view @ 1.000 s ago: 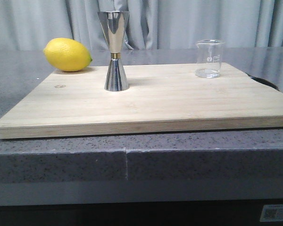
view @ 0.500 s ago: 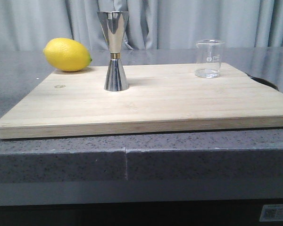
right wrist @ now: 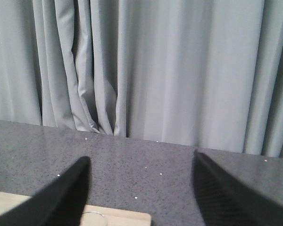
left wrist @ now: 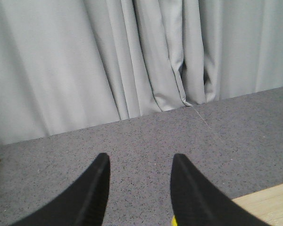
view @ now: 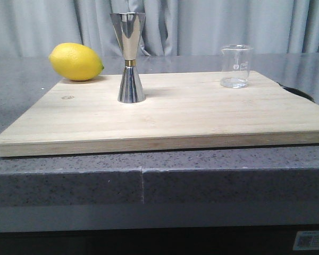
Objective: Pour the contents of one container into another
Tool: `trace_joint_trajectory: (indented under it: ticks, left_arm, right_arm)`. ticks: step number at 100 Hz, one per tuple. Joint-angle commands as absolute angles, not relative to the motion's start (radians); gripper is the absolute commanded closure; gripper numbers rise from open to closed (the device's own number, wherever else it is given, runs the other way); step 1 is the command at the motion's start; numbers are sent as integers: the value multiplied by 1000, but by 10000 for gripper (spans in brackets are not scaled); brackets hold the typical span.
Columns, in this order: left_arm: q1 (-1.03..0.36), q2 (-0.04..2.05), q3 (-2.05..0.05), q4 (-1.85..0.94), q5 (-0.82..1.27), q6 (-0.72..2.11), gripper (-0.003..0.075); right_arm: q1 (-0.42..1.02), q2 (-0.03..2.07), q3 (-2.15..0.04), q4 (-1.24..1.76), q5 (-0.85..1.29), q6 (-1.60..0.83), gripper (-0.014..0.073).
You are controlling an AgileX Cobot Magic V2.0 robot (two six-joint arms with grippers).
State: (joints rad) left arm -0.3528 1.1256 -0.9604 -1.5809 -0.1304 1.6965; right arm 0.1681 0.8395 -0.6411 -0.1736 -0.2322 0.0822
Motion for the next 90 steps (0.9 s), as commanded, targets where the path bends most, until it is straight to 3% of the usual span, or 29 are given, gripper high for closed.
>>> trace_joint_trajectory:
  ticks: [1, 23, 37, 47, 73, 90]
  left_arm:
    - [-358, 1099, -987, -1579, -120, 1684, 447]
    - [-358, 1099, -987, -1579, -149, 1684, 451]
    - [-358, 1099, -987, -1579, -152, 1684, 507]
    - [-358, 1099, -987, -1579, -152, 1684, 573]
    - [-358, 1099, -987, -1581, -154, 1683, 739]
    - [-358, 1099, -987, -1605, -169, 1675, 738]
  right_arm:
    - [162, 834, -644, -165, -313, 89, 189]
    - [162, 820, -597, -198, -318, 87, 190]
    - [162, 809, -597, -202, -318, 87, 200]
    - [162, 805, -597, -214, -321, 87, 281]
    - [162, 805, -597, -260, -321, 87, 647]
    - [162, 805, -597, -289, -321, 87, 661]
